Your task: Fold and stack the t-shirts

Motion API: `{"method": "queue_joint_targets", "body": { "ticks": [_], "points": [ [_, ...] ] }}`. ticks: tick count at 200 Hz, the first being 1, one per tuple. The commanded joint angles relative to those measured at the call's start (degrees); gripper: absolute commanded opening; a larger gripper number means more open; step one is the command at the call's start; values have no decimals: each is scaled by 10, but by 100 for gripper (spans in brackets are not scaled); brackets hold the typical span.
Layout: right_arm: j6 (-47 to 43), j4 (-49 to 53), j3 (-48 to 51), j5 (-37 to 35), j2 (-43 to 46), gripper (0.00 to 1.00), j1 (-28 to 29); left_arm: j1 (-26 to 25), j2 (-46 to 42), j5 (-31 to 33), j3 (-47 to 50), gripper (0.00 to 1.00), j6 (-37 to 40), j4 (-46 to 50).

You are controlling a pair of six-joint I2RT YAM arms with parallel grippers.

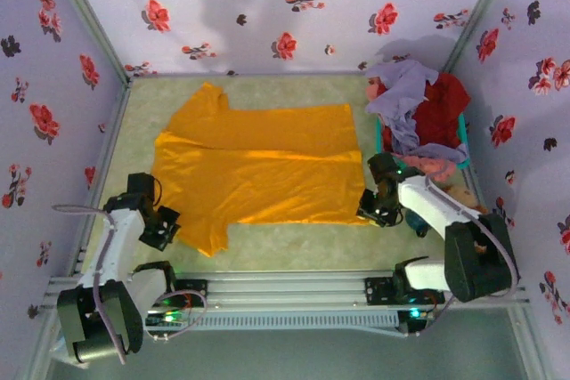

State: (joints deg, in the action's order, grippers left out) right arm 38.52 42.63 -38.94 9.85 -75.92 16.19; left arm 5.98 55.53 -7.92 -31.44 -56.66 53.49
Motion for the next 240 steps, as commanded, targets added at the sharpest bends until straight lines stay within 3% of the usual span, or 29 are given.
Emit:
{"method": "queue_joint_targets", "body": {
  "ticks": [1, 60, 105, 129, 180, 240],
  "points": [
    [-12, -8, 7, 3, -19, 30, 3, -3, 5, 13, -7, 0, 3, 0],
    [-31, -27, 15, -9, -52, 21, 7, -4, 18, 15, 3, 0, -4, -33],
    [-47, -2, 9, -4, -47, 0, 13, -6, 29, 26, -18, 0, 36, 1],
    [-32, 31, 16, 1, -18, 0, 25, -7, 2, 58, -41, 0, 29, 85],
    [12, 94, -11, -25, -40, 0, 68, -9, -119, 85, 7, 0, -112, 124],
    [52, 119, -19, -7, -11, 0, 97, -18, -193, 89, -3, 0, -101, 181]
  ]
}}
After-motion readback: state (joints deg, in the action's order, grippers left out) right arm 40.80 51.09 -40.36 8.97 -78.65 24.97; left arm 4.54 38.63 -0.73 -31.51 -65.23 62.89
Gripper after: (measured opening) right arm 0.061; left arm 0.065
